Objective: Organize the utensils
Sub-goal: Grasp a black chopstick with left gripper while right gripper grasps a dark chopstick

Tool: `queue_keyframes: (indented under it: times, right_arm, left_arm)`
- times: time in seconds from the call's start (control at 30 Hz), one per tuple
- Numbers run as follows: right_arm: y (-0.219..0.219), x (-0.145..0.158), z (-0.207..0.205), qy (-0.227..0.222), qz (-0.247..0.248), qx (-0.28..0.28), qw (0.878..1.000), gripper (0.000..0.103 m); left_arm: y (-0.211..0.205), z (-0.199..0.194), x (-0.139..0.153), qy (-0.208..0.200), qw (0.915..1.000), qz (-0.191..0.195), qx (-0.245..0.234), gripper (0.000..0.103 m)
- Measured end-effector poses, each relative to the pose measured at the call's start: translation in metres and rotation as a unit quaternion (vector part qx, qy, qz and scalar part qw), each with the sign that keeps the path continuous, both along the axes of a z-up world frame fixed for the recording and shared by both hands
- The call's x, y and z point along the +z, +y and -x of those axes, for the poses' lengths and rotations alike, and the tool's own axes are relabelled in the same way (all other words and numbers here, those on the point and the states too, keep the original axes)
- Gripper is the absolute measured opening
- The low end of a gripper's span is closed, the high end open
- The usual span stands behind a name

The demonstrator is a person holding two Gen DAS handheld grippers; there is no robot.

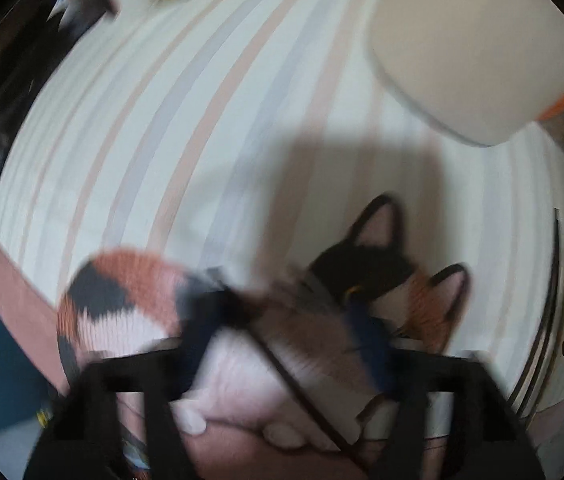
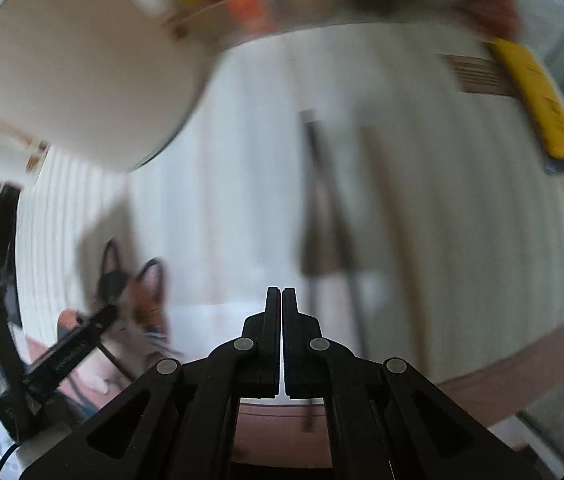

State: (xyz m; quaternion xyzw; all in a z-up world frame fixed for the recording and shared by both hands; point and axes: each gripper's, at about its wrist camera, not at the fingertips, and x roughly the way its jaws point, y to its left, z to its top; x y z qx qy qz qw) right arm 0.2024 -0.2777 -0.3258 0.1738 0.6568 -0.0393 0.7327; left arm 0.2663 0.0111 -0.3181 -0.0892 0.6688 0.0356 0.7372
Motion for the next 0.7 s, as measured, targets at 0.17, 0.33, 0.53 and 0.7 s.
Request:
queue_keyframes:
  times: [0.17,0.33,0.53,0.7]
  right_arm:
    - [-0.041,0.002,0.014,0.0,-0.01,-0.039,0.999,0.001]
    - [-0.039,0.005,0.005,-0.006,-0.012,-0.019,1.0,0.001]
    - [-0.017,-0.009,-0.012,0.015,-0.034,0.04,0.999,0.009]
    - [0.001,-0.029,-0.018,0.042,-0.028,0.064,0.997,0.01]
  left_arm:
    - [0.007,-0.015,-0.006,-0.005,0.9994,0.032,0.014,0.004]
    - [0.031,-0.01,-0.011,0.038,0.9951,0.084,0.034,0.008]
    - [0.016,0.041,-0.025,0.088,0.99,0.1,0.047,0.043]
    - [-0.004,0.051,-0.033,0.046,0.9988,0.005,-0.012,0.024]
